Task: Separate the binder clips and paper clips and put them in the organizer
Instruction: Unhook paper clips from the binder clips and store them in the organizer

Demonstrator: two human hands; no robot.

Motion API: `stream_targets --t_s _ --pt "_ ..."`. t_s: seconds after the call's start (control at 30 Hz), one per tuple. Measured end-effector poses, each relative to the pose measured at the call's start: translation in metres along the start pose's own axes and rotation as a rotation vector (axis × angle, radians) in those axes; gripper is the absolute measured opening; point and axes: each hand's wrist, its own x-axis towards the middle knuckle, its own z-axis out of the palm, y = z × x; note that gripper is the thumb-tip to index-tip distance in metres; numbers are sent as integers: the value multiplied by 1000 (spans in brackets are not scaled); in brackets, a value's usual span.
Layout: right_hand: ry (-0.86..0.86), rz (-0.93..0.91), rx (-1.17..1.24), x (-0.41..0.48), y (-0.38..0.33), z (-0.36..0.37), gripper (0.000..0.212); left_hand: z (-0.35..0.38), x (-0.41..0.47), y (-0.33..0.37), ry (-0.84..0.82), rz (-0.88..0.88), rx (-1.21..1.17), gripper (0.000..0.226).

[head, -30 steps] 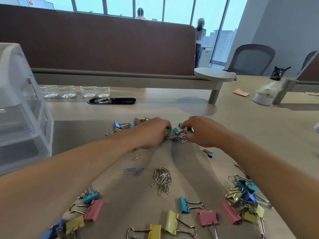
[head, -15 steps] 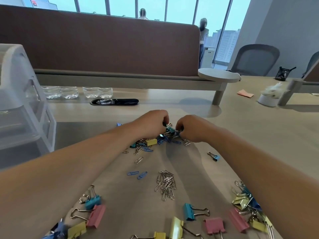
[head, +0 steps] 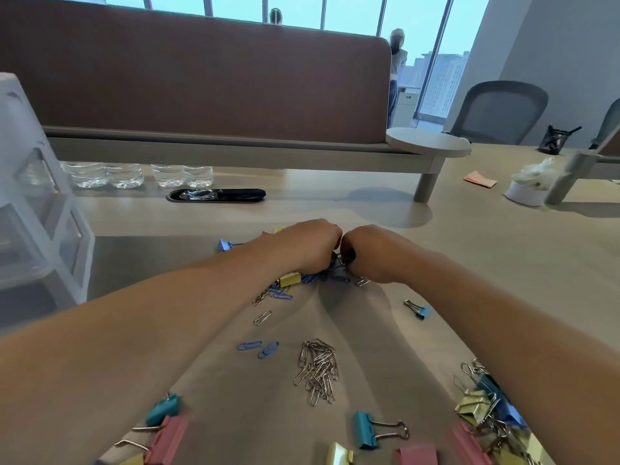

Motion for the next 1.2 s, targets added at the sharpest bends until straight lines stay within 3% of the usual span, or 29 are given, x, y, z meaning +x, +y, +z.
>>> stream_targets --t_s 0.1,0.53,0.67,0.9,1.2 --pt "77 -13 56 -2 6 0 12 0 1 0 -22 -2 35 14" --pt "191 111 385 -6 31 -3 23 10 2 -3 71 5 -37 23" --pt "183 139 304 -3 40 -4 33 9 1 -1 114 8 -89 22" --pt "168 163 330 -5 54 -2 12 2 -6 1 166 -13 -157 22" --pt "101 186 240 -6 45 2 14 -5 -14 9 210 -2 -260 22"
